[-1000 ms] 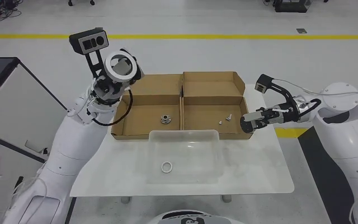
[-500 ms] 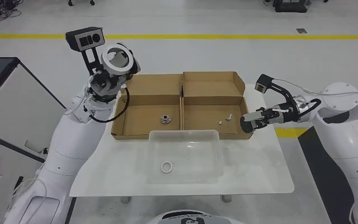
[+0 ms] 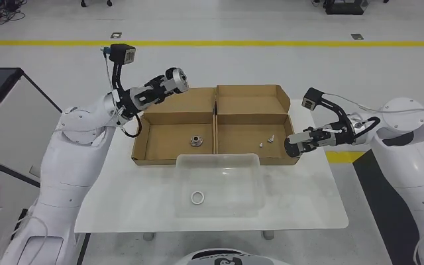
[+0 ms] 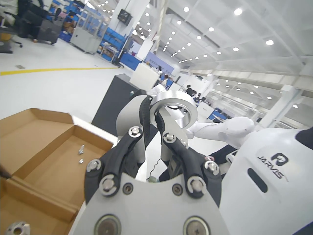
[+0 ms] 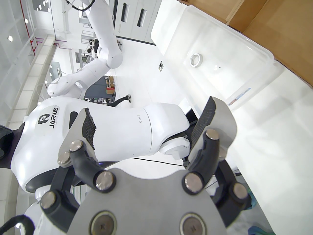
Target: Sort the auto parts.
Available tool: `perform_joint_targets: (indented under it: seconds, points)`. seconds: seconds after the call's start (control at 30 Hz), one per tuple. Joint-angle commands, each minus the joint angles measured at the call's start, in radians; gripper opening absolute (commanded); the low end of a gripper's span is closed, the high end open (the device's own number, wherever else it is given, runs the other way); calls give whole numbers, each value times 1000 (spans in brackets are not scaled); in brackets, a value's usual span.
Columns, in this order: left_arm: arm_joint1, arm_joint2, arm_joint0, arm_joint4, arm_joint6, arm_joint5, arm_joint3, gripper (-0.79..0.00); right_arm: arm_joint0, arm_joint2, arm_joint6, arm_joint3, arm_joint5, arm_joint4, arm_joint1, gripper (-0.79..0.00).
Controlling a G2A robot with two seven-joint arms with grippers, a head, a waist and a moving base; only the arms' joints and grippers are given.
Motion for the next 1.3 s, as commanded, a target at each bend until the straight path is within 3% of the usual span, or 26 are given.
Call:
perform_joint_targets:
  seconds: [0.0,0.2,0.57,0.73,0.93,1.27]
  points:
    - [5,-1,-25,116,-33,26,19,-785,0,0,0,0,0,0,0,0]
    - [14,16,-68,354,-85,63,38,-785,0,0,0,0,0,0,0,0]
    - [32,39,-42,592,-183,151,25,-785,0,0,0,0,0,0,0,0]
    - [32,82,-107,701,-233,130,75,-785,0,0,0,0,0,0,0,0]
    - [9,211,-235,815,-240,66,200,-785,0,0,0,0,0,0,0,0]
    - [-67,451,-388,932,-171,20,438,-785,0,0,0,0,0,0,0,0]
